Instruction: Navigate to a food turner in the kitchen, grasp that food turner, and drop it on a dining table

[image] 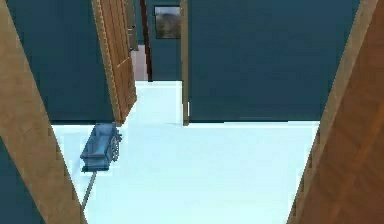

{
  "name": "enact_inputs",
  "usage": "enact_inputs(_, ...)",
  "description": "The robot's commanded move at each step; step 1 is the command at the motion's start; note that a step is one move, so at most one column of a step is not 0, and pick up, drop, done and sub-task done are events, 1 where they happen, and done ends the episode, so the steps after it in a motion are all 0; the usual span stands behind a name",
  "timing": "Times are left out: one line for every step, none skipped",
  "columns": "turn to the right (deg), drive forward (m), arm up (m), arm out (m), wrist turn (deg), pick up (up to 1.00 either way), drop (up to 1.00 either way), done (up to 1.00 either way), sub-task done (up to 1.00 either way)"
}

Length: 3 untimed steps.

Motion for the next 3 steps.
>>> enact_inputs(0.0,0.8,0.0,0.0,0.0,0.0,0.0,0.0,0.0)
enact_inputs(42.0,0.0,0.0,0.0,0.0,0.0,0.0,0.0,0.0)
enact_inputs(0.0,0.6,0.0,0.0,0.0,0.0,0.0,0.0,0.0)
